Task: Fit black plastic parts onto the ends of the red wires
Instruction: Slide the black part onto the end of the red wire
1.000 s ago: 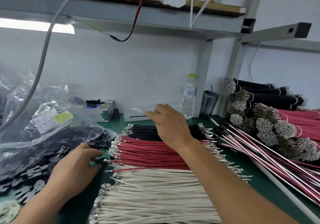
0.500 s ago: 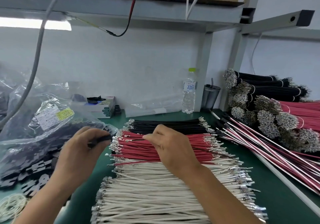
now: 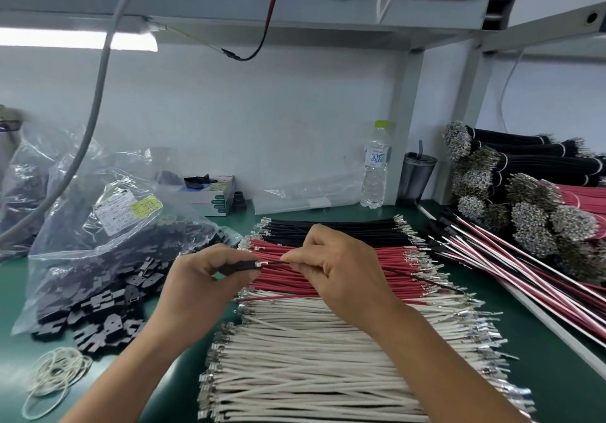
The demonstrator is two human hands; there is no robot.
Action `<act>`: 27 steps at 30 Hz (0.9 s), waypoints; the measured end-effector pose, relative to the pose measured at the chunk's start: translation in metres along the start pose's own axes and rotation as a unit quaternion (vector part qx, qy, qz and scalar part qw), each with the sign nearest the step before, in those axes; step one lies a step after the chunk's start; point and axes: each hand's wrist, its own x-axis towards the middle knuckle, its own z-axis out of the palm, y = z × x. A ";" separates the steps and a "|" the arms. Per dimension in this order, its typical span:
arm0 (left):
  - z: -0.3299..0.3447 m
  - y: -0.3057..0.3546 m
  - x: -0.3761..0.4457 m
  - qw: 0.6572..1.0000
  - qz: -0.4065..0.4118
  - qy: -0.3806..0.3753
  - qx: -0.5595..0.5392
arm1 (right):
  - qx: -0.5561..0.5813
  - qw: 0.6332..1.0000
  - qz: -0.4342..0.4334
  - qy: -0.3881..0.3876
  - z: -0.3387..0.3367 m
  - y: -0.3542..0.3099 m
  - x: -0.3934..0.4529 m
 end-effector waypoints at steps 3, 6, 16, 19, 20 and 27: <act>0.000 0.003 -0.002 0.999 0.009 -0.031 -0.032 | -0.002 1.000 -0.011 -0.016 0.000 -0.001 0.000; -0.001 0.006 -0.004 0.995 -0.015 -0.054 -0.082 | 0.013 1.000 -0.007 -0.006 0.001 0.000 0.000; 0.002 0.014 -0.006 0.998 0.053 -0.032 0.029 | -0.035 0.999 -0.021 -0.018 0.013 -0.008 0.000; 0.003 0.015 -0.007 0.996 0.071 -0.038 0.046 | -0.034 0.999 -0.020 -0.029 0.018 -0.011 -0.001; 0.004 0.015 -0.007 0.996 0.063 -0.038 0.046 | -0.026 0.999 -0.014 -0.030 0.018 -0.010 0.000; 0.006 0.016 -0.005 0.998 0.031 -0.016 0.044 | -0.016 1.000 0.007 -0.006 0.020 -0.009 0.002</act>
